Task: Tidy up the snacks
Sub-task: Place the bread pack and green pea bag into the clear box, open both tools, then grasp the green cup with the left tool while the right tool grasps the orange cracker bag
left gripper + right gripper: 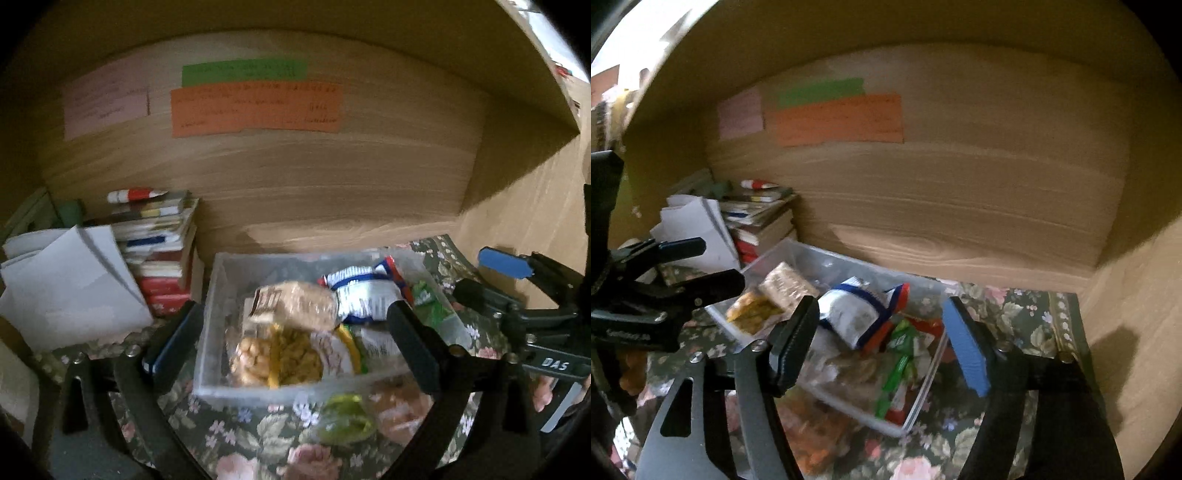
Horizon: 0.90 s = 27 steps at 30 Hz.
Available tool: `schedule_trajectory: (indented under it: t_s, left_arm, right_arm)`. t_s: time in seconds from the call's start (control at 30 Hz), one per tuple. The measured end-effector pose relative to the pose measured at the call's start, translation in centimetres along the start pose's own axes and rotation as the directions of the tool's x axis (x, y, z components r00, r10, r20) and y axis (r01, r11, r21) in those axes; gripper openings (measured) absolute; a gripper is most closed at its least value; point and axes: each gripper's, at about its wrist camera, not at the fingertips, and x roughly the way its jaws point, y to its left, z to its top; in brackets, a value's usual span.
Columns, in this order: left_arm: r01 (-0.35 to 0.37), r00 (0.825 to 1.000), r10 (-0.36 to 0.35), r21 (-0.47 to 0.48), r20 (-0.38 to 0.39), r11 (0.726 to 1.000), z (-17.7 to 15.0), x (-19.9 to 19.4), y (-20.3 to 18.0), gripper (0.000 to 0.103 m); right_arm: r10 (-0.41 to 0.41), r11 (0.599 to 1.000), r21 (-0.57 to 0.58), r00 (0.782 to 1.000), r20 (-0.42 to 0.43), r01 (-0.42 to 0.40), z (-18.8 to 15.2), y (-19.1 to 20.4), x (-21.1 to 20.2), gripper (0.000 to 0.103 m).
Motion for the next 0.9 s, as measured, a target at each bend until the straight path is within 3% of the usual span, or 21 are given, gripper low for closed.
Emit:
schedule_trajectory:
  t_s: [0.23,0.57,0.9]
  left_arm:
    - [0.012,0.999,-0.012,-0.007,-0.044,1.0,-3.3,-1.6,0.7,0.101]
    - [0.02,0.99,-0.019,0.001,-0.142,1.0,-8.5,-0.8,1.2,0.101]
    - [0.051,0.978,-0.052,-0.009,-0.203,0.999,-10.6,0.9,0.9,0.101]
  right_arm:
    - [0.049,0.999,-0.004,0.998,-0.045,-0.049,-3.1,1.6,-1.6,0.071]
    - [0.12,0.993,0.026,0.971,-0.208,-0.117,-8.1,3.8,0.7,0.079]
    - [0.11,0.994,0.039,0.955,-0.275,-0.103,-8.2,3.8,3.3,0.081]
